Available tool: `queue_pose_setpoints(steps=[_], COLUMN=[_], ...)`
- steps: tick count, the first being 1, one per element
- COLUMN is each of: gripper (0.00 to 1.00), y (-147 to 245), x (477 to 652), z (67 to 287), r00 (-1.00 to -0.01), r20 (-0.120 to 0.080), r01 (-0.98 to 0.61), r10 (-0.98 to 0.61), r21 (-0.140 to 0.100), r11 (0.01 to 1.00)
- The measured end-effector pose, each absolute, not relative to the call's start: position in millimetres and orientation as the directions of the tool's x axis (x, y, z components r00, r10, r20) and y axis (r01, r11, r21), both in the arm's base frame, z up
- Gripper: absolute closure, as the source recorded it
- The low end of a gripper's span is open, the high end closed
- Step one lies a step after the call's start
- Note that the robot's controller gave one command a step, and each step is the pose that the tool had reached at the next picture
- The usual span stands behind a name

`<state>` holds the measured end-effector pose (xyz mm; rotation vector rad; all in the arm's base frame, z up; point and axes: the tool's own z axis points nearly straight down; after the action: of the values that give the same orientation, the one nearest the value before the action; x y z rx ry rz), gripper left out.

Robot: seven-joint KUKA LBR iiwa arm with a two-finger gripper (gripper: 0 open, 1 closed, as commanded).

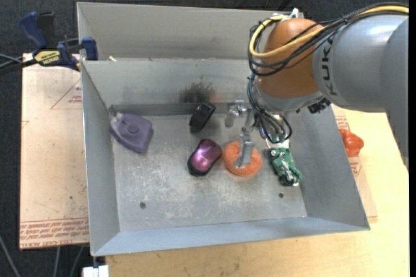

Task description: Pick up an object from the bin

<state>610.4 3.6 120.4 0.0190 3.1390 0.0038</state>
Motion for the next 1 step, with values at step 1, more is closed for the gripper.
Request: queue_pose_setpoints(steps=[1], gripper=[0.00], y=[-11.6], x=[594.7], z=[90.6], r00=[-0.993], r20=[0.007], r01=[0.118], r10=[0.118], r21=[0.002], r11=[0.993])
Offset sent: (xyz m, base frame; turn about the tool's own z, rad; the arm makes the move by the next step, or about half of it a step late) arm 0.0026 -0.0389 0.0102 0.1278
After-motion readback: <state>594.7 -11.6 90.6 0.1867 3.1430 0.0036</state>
